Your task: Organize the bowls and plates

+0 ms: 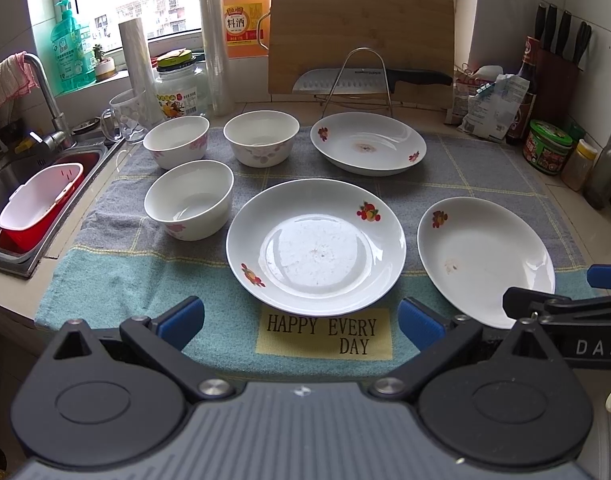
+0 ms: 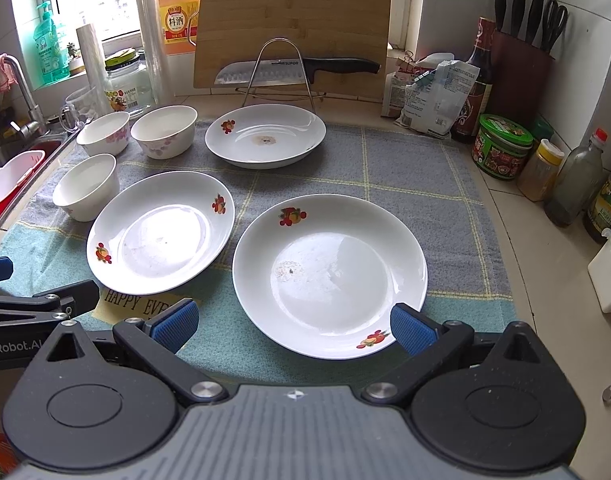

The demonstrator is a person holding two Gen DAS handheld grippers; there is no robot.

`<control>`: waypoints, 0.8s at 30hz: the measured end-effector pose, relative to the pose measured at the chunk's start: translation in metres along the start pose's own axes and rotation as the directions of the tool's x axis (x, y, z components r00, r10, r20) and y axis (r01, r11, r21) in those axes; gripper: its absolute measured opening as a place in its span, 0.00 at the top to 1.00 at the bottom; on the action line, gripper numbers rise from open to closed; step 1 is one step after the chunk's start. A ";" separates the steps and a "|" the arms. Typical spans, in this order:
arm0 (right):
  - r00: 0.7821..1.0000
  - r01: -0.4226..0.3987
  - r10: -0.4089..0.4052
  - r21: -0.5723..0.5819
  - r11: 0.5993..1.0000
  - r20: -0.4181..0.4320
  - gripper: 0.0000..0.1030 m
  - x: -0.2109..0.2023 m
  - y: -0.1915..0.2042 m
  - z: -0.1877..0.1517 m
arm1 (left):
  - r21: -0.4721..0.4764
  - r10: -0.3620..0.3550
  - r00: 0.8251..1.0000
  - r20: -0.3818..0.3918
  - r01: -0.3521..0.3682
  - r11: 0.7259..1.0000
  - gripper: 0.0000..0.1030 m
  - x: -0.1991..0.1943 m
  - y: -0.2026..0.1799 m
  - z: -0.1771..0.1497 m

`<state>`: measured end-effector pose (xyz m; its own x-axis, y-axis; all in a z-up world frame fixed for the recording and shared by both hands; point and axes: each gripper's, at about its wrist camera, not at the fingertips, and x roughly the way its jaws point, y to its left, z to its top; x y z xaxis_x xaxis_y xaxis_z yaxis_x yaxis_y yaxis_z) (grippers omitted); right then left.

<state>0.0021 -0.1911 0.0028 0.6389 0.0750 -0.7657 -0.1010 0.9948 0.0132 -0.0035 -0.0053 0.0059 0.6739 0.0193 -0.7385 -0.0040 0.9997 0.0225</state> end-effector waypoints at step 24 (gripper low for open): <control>1.000 0.004 -0.004 -0.015 1.000 0.009 0.00 -0.002 -0.001 0.000 | -0.002 0.008 1.000 0.005 -0.008 1.000 0.01 -0.004 0.000 0.002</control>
<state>0.0004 -0.1919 0.0045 0.6460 0.0718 -0.7600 -0.1096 0.9940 0.0008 -0.0050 -0.0051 0.0102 0.6773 0.0268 -0.7352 -0.0107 0.9996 0.0265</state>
